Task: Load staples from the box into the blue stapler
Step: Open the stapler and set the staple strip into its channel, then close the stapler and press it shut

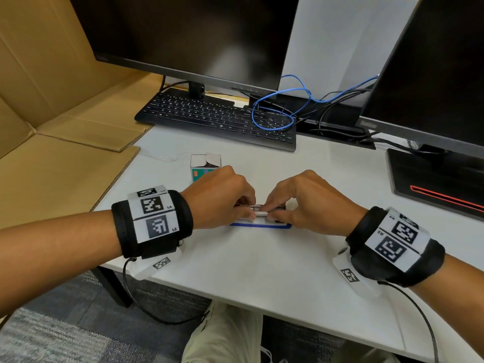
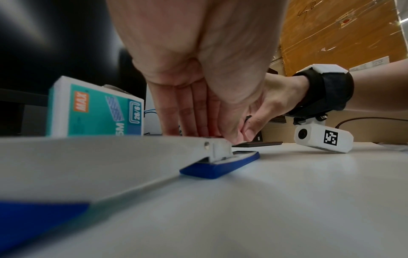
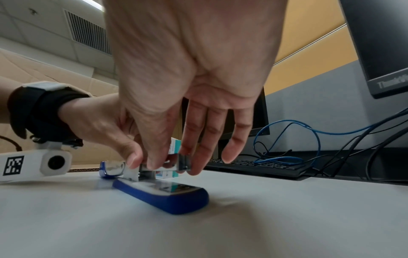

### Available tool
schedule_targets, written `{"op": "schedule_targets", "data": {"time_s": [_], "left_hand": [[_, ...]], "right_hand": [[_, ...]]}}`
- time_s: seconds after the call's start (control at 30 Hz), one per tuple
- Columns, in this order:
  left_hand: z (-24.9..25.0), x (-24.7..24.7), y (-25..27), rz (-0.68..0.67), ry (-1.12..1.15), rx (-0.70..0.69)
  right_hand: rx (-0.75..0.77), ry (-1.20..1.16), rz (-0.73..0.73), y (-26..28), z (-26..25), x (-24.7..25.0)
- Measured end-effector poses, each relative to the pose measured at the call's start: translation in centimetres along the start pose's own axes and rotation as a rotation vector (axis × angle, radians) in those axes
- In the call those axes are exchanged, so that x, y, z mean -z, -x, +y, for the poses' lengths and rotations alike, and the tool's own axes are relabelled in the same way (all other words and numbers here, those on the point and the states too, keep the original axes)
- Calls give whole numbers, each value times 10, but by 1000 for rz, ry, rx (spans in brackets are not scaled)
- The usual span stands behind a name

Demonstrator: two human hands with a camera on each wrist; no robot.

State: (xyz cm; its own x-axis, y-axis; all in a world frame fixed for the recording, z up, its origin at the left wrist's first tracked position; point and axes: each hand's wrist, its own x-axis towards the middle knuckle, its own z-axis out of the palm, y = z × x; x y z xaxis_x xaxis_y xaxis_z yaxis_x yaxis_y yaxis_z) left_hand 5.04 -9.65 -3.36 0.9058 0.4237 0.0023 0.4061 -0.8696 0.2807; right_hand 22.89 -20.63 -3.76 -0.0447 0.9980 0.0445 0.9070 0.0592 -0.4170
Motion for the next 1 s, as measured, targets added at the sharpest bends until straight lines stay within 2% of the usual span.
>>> {"op": "schedule_targets", "data": {"time_s": [0.17, 0.37, 0.57, 1.0], "left_hand": [[-11, 4, 7, -5, -5, 39], [-28, 19, 22, -136, -180, 60], [-41, 32, 35, -222, -273, 159], [-37, 54, 37, -202, -380, 89]], "right_hand": [[-4, 20, -10, 3, 2, 4], [-26, 52, -59, -4, 1, 8], [-65, 78, -92, -8, -3, 11], [-71, 126, -103, -7, -10, 13]]}}
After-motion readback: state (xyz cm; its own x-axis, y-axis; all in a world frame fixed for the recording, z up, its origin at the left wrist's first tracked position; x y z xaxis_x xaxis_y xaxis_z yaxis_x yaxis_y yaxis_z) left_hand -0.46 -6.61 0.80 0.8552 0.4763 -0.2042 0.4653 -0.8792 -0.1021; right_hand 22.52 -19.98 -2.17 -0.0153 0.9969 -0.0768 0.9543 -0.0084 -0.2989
